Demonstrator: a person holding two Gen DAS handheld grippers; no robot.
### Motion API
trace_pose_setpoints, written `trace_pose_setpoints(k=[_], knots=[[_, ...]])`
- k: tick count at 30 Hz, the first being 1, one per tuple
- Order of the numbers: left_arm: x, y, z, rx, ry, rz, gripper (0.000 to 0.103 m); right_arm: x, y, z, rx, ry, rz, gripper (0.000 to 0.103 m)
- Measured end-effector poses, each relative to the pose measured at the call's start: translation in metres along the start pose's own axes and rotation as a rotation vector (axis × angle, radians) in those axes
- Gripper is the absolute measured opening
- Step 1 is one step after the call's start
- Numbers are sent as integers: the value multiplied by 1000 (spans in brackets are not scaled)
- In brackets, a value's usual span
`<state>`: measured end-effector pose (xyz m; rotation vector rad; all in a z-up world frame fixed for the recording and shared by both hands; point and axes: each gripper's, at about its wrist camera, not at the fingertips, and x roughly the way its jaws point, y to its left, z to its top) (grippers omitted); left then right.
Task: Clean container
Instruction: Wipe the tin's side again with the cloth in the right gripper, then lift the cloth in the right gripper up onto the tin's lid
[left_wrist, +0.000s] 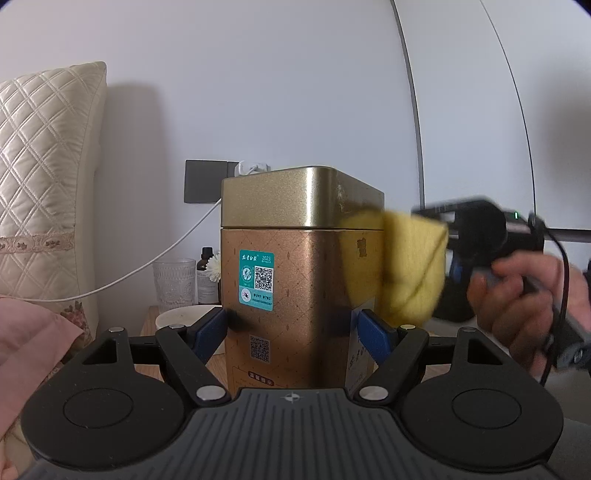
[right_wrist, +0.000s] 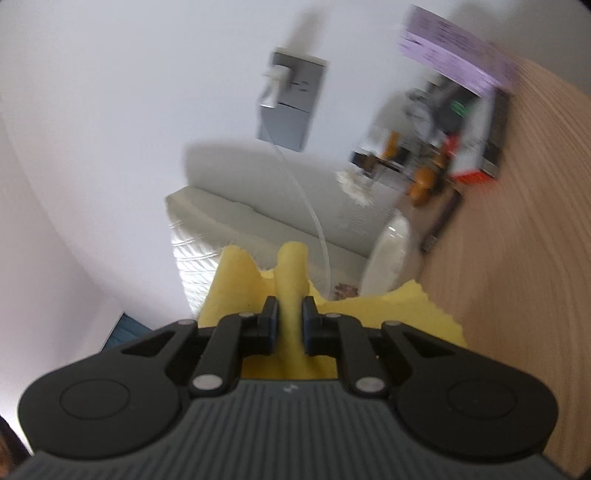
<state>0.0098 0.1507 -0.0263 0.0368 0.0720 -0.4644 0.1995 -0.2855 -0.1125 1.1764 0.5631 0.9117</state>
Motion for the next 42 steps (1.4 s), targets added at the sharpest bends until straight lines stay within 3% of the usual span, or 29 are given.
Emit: trace_pose_setpoints(k=[16, 22, 25, 29, 31, 37, 42], knots=[[-3, 0, 0, -4, 4, -1, 81, 1, -1, 3, -21, 8, -11, 15], [-1, 1, 1, -12, 5, 9, 81, -5, -37, -15, 64, 23, -99, 15], [-1, 2, 1, -12, 6, 9, 81, -5, -37, -14, 49, 28, -118, 15], [-2, 3, 2, 4, 5, 4, 82, -2, -13, -1, -45, 21, -135, 15], [-5, 6, 3, 10, -7, -1, 92, -2, 5, 6, -101, 5, -148, 15], [-13, 21, 6, 10, -35, -82, 103, -4, 72, 22, -317, -44, -218, 14], [-3, 23, 3, 42, -10, -143, 103, 3, 133, 16, -501, -43, -243, 14]])
